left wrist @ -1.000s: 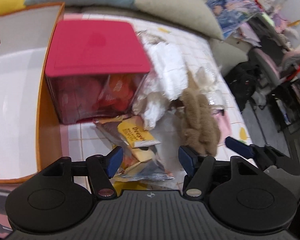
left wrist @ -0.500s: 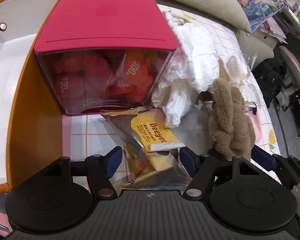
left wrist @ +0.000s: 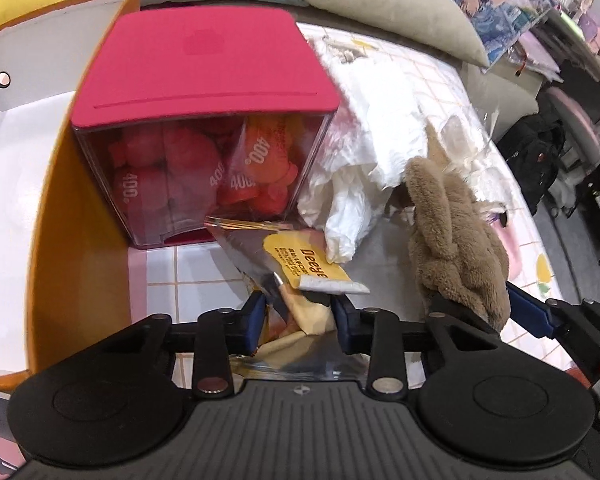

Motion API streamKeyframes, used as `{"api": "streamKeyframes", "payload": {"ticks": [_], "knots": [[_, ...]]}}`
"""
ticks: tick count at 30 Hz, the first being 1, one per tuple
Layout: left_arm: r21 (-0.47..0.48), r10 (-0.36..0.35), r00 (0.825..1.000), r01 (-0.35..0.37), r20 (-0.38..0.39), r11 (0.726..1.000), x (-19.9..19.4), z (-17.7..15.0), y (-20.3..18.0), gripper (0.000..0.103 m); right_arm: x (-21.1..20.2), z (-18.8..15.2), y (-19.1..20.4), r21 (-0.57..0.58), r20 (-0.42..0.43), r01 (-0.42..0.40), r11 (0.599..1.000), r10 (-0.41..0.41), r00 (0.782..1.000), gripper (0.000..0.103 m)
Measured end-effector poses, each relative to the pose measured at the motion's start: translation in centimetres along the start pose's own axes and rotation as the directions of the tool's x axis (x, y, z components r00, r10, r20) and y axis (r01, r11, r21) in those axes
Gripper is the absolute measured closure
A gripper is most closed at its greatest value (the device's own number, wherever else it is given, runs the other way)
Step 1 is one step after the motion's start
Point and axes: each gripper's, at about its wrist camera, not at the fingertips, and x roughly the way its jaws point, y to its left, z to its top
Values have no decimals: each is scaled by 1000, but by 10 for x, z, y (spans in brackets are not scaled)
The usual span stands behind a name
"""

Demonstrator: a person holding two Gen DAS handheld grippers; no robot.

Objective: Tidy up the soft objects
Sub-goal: 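Close the right tool on the brown plush toy while the left tool grasps the yellow-labelled snack bag, then lift and carry the plush toy and snack bag over the orange box with both tools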

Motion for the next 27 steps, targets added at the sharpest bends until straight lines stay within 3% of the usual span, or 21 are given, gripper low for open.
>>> {"api": "streamKeyframes", "payload": {"ticks": [1, 2, 9, 16, 27], "knots": [[-3, -4, 1000, 4, 6, 1000, -3, 1, 0, 74, -4, 0, 0, -3, 17, 3, 1000, -3, 1000, 69], [-1, -3, 1000, 3, 9, 1000, -6, 1, 1, 75, -8, 0, 0, -4, 38, 4, 1000, -4, 999, 70], [-2, -49, 998, 49, 28, 999, -23, -6, 5, 77, -30, -1, 0, -3, 112, 11, 1000, -10, 994, 72], [38, -80, 992, 76, 102, 996, -54, -12, 7, 77, -51, -2, -2, 17, 144, 16, 1000, -18, 989, 72], [33, -171, 961, 167, 220, 985, -110, -24, 32, 78, -75, -8, -13, 143, 127, -56, 988, 37, 991, 72]]}}
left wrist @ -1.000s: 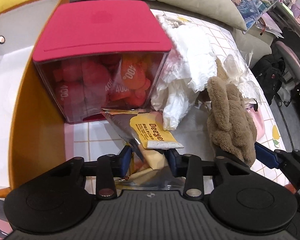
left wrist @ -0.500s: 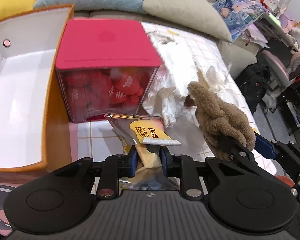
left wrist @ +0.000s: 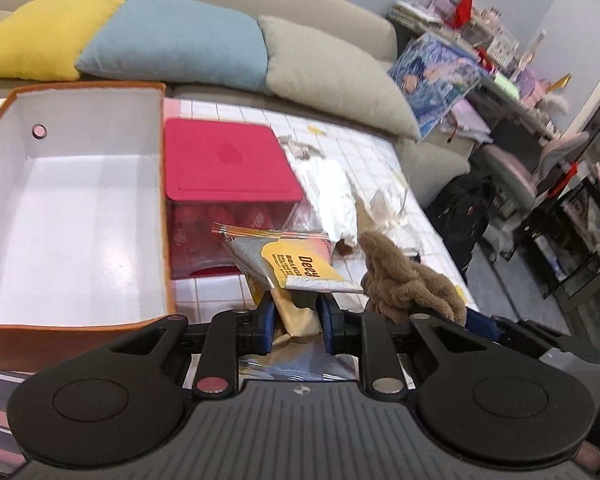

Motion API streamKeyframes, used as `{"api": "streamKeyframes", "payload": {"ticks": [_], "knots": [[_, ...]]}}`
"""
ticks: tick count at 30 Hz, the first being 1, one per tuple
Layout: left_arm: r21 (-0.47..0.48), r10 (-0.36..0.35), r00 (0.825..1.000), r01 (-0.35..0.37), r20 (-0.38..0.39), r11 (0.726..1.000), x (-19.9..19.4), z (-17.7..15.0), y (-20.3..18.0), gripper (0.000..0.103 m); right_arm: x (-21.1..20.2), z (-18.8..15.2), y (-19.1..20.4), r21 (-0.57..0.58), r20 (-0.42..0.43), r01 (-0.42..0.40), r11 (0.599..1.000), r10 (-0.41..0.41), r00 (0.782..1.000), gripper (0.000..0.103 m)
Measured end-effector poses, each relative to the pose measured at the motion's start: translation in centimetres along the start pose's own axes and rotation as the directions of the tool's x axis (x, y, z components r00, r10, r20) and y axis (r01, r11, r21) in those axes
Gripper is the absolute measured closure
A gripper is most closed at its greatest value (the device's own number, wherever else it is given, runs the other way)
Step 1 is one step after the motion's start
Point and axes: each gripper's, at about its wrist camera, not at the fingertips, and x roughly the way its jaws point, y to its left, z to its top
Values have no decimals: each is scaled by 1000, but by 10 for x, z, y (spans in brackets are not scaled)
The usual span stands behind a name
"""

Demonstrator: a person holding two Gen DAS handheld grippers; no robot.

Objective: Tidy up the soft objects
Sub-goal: 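Lift and carry the plush toy and snack bag over the orange box with both tools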

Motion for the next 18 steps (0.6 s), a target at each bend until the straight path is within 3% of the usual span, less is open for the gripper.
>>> {"api": "streamKeyframes", "payload": {"ticks": [10, 18], "knots": [[25, -28, 988, 24, 154, 999, -55, 3, 8, 78, -31, 14, 9, 12, 61, -40, 999, 39, 997, 73], [-14, 29, 968, -26, 250, 1000, -85, 22, 35, 79, -54, 43, 35, -30, 144, -163, 986, 166, 976, 73]]}}
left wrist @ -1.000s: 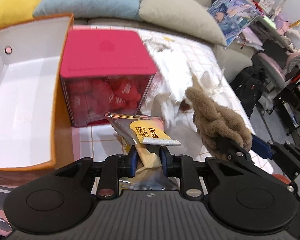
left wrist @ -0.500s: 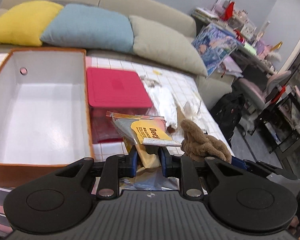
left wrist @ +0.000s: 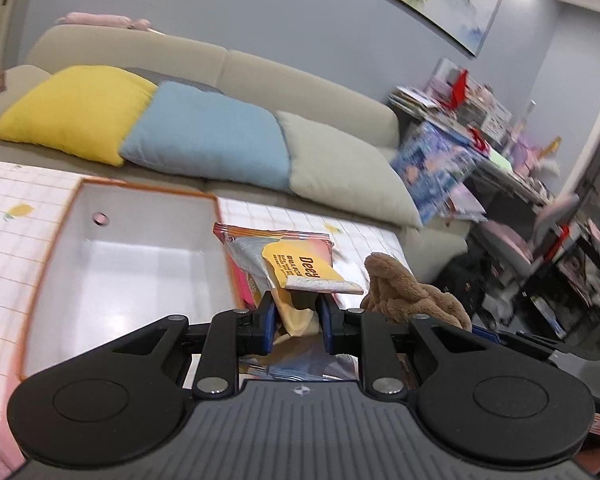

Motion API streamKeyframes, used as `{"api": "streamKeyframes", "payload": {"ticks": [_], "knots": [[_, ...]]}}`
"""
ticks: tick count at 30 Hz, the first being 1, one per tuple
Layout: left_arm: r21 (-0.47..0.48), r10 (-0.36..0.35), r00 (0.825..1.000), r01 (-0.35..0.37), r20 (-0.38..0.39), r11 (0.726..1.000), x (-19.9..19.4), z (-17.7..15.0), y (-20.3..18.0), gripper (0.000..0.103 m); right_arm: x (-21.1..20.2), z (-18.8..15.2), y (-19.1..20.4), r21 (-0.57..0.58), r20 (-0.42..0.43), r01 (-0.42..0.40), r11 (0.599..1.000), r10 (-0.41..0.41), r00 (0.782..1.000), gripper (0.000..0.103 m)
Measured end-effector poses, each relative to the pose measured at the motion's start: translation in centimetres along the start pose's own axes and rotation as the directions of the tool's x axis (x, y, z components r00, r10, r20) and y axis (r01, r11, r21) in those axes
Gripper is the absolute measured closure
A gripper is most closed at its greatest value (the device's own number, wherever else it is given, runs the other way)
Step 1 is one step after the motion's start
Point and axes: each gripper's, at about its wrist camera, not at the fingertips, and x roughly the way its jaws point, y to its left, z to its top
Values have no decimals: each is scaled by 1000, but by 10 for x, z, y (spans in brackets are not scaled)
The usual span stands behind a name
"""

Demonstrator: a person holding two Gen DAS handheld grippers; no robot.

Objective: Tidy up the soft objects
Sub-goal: 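Lift and carry the plush toy and snack bag over the orange box with both tools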

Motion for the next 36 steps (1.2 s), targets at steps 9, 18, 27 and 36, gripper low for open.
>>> {"api": "streamKeyframes", "payload": {"ticks": [9, 18, 27, 36], "knots": [[9, 104, 995, -103, -15, 995, 2, 23, 44, 79, 39, 34, 48, -25, -32, -194, 981, 193, 981, 73], [70, 172, 959, -160, -225, 985, 46, 23, 94, 79, 101, 45, 102, -123, -187, -311, 942, 286, 940, 73], [164, 227, 896, -176, -382, 971, 77, 11, 119, 79, 150, 42, 136, -266, -367, -370, 890, 261, 893, 74], [251, 262, 844, -157, -469, 955, 96, -2, 122, 78, 186, 24, 150, -272, -465, -376, 886, 221, 857, 74]]}}
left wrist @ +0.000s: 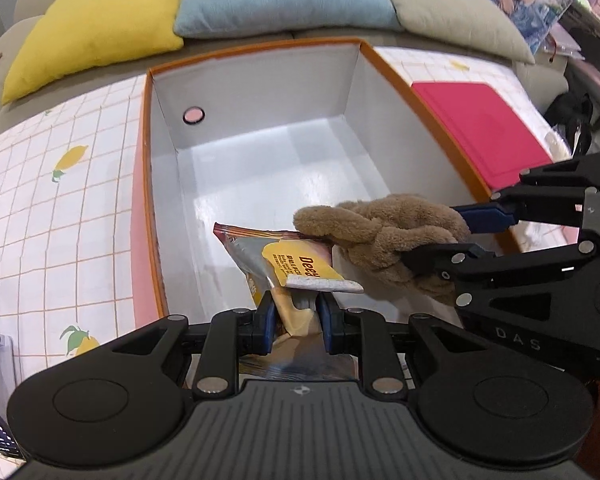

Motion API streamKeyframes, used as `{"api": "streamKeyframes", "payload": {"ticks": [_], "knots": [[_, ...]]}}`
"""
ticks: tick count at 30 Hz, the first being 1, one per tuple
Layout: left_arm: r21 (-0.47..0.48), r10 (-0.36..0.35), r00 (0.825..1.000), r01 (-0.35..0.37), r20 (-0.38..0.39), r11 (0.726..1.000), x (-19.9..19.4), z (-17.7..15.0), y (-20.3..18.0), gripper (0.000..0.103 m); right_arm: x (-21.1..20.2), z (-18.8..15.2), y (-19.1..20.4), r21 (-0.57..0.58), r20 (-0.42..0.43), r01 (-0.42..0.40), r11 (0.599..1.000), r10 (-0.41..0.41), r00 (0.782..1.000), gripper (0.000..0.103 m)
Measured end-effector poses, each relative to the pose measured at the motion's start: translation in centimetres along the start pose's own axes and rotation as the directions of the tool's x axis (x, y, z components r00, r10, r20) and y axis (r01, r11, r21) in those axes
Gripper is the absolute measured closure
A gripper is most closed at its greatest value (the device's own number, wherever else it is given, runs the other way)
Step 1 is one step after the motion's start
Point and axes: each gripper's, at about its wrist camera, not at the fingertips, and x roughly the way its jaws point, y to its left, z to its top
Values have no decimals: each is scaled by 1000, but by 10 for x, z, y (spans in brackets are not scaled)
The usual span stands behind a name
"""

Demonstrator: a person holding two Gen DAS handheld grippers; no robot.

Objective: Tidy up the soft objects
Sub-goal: 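Lift and carry the plush toy and snack bag over the orange box with both tools, then open the right tool to drop the plush toy while the left tool releases the snack bag into the box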

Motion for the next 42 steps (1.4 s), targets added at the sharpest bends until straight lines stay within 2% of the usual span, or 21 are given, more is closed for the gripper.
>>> {"api": "streamKeyframes", "payload": {"ticks": [8, 15, 19, 24, 27, 28, 29, 35, 42], "knots": [[2, -5, 998, 6, -68, 1000, 18, 0, 4, 78, 7, 4, 7, -53, -44, -55, 997, 53, 998, 69], [4, -2, 997, 2, -77, 1000, 19, 1, 2, 76, 17, -1, 2, 15, -123, -127, 992, 128, 984, 65], [1, 3, 996, -3, -87, 1000, 21, 2, 4, 75, 14, -1, 3, 9, -139, -143, 990, 143, 980, 63], [7, -6, 996, 7, -93, 1000, 16, 3, 3, 67, 11, 1, -1, 17, -161, -136, 990, 137, 977, 50], [-3, -19, 996, 19, -85, 1000, 9, 3, 2, 56, 5, 0, -3, -7, -168, -127, 992, 124, 978, 41], [-5, -14, 997, 13, -80, 1000, 6, 3, 2, 43, 2, 0, -2, -20, -166, -125, 992, 120, 979, 40], [-6, -2, 997, 2, -72, 1000, 3, 3, 1, 35, -2, 0, -2, -33, -161, -122, 992, 115, 980, 40], [-16, 0, 1000, 0, -6, 1000, -22, 5, -1, 35, -34, -3, -6, -55, -89, -84, 995, 79, 993, 30], [-36, -26, 992, 31, 127, 999, -55, 3, -16, 35, -76, -21, -16, -2, 52, -8, 1000, 9, 999, 30]]}}
